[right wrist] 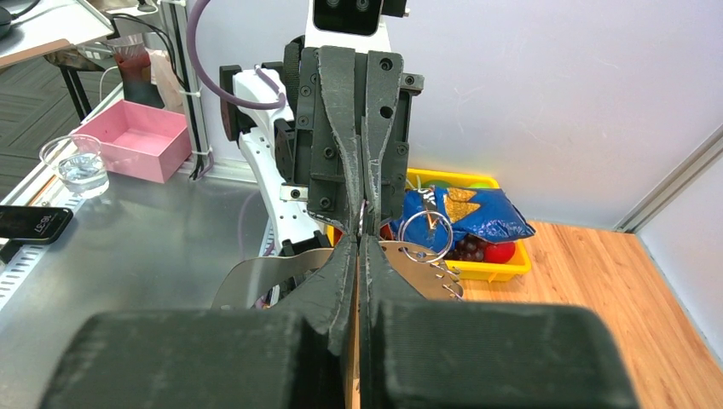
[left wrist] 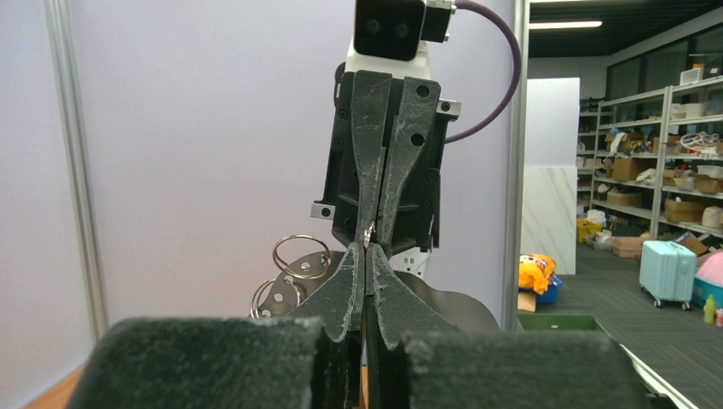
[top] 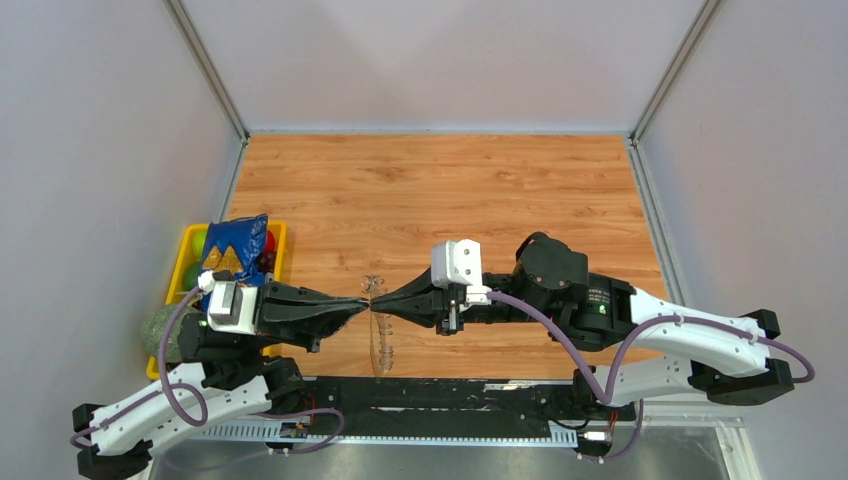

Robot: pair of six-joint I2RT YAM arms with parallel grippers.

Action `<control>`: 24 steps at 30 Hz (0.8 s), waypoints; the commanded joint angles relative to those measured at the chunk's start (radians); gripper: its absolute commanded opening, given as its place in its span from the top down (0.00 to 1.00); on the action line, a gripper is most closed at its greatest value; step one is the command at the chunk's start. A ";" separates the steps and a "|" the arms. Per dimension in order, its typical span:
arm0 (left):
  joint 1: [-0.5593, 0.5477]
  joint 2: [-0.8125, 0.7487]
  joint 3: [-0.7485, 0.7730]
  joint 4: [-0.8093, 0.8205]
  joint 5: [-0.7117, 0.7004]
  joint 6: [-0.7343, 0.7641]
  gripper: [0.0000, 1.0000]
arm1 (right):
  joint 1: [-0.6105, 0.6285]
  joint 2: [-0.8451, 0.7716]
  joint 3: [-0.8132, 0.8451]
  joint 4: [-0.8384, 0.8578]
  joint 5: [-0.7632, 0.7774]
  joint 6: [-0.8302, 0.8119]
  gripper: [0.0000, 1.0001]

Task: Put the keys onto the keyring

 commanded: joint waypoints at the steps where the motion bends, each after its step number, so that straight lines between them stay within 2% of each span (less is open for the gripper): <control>1: 0.000 0.021 0.007 -0.001 0.017 0.020 1.00 | 0.003 -0.010 0.020 0.040 0.000 -0.004 1.00; 3: -0.001 0.012 0.011 -0.023 0.030 0.030 0.95 | 0.003 -0.028 0.007 0.041 0.010 0.001 1.00; 7: 0.000 0.001 0.036 -0.107 0.061 0.065 0.71 | 0.003 -0.073 -0.023 0.040 0.026 0.004 1.00; 9: -0.001 -0.005 0.055 -0.160 0.069 0.083 0.64 | 0.003 -0.103 -0.041 0.039 0.029 0.010 1.00; 15: -0.001 -0.039 0.081 -0.267 0.042 0.125 0.57 | 0.004 -0.184 -0.093 0.001 0.034 0.013 1.00; 24: 0.000 0.007 0.091 -0.282 0.030 0.153 0.54 | 0.003 -0.311 -0.193 -0.034 0.003 0.026 1.00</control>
